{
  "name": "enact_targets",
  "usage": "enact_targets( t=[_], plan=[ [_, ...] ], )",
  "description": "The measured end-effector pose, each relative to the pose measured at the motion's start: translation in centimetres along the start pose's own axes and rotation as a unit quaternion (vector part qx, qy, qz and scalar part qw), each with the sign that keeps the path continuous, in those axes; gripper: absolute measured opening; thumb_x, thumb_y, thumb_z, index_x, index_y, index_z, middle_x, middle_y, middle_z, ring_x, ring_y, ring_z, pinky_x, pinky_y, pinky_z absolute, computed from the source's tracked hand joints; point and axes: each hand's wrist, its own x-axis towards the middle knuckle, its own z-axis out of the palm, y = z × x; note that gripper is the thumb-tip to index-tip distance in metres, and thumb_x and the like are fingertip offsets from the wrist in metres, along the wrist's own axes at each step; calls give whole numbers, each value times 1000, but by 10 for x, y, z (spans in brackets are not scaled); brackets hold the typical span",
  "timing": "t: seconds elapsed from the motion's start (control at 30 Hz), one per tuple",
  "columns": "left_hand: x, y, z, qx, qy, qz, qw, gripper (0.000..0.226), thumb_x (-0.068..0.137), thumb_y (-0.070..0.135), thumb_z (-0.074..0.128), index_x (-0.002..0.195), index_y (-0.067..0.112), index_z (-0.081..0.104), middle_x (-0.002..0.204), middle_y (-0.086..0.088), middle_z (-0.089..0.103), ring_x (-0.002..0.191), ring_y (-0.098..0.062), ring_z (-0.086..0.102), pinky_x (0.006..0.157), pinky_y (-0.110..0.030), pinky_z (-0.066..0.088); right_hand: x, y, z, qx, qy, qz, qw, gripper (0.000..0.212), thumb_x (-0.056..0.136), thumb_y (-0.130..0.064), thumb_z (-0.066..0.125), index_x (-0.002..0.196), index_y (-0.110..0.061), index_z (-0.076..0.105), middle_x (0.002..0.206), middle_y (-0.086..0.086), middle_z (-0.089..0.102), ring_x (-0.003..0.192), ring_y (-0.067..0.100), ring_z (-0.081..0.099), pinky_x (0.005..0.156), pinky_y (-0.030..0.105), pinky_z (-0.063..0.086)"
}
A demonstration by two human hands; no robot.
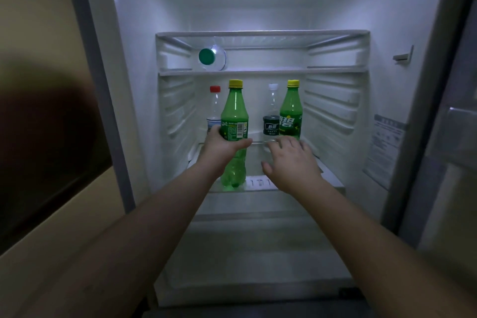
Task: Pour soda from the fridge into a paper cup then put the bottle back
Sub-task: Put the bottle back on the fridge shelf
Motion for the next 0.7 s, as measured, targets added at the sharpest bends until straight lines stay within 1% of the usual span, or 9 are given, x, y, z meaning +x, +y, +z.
enact_targets(
  t=[0.07, 0.17, 0.23, 0.3, 0.4, 0.47, 0.57, 0.7],
  plan=[
    [14, -4, 5, -2, 7, -13, 1000, 64, 62, 24, 92, 114, 13, 57, 103, 0, 68, 94, -17, 65, 82, -35, 53, 9, 0, 5, 1, 4, 2, 1000, 55, 93, -45, 43, 141, -19, 36, 143, 6, 42, 133, 23, 33, 112, 43, 24],
    [33, -10, 13, -10, -4, -5, 1000, 66, 63, 20, 91, 118, 10, 56, 107, -6, 68, 98, -22, 66, 83, -39, 55, 22, 0, 11, 5, 0, 2, 1000, 56, 94, -45, 42, 142, -18, 32, 143, 6, 40, 134, 24, 31, 112, 42, 24],
    [43, -12, 18, -11, -12, 1, 1000, 65, 64, 18, 90, 119, 9, 56, 106, -5, 67, 96, -20, 66, 78, -35, 55, 30, 1, 14, 8, -9, 4, 1000, 57, 95, -45, 40, 144, -17, 28, 146, 6, 36, 137, 24, 27, 114, 43, 20],
    [54, -13, 23, -4, -11, 0, 1000, 65, 66, 19, 89, 120, 9, 54, 106, -5, 66, 95, -19, 65, 74, -32, 52, 37, 2, 17, 17, -13, 8, 1000, 58, 95, -45, 40, 145, -18, 27, 146, 5, 34, 137, 23, 26, 115, 43, 19],
    [70, -16, 30, 14, -3, -15, 1000, 68, 64, 21, 91, 120, 12, 53, 110, -6, 65, 100, -24, 63, 84, -41, 53, 46, 2, 23, 18, 2, 11, 1000, 56, 94, -45, 42, 142, -19, 29, 141, 3, 38, 133, 22, 30, 113, 43, 21],
    [79, -20, 33, 25, 1, -22, 999, 69, 62, 22, 91, 119, 13, 52, 110, -6, 64, 101, -25, 62, 90, -46, 53, 50, 3, 25, 23, -3, 17, 1000, 57, 94, -45, 42, 144, -20, 28, 143, 2, 37, 134, 22, 29, 114, 43, 20],
    [85, -25, 36, 35, 6, -27, 999, 72, 61, 24, 92, 120, 13, 51, 112, -6, 64, 103, -26, 62, 91, -48, 53, 56, 6, 29, 29, -20, 28, 999, 59, 94, -45, 42, 146, -21, 26, 147, 1, 34, 138, 21, 26, 116, 42, 18],
    [88, -27, 38, 48, 7, -32, 998, 78, 62, 27, 92, 126, 12, 49, 118, -7, 63, 107, -28, 61, 94, -49, 51, 57, 9, 32, 27, -25, 35, 999, 60, 94, -46, 42, 147, -21, 25, 148, 1, 34, 138, 20, 26, 115, 41, 19]
  ],
)
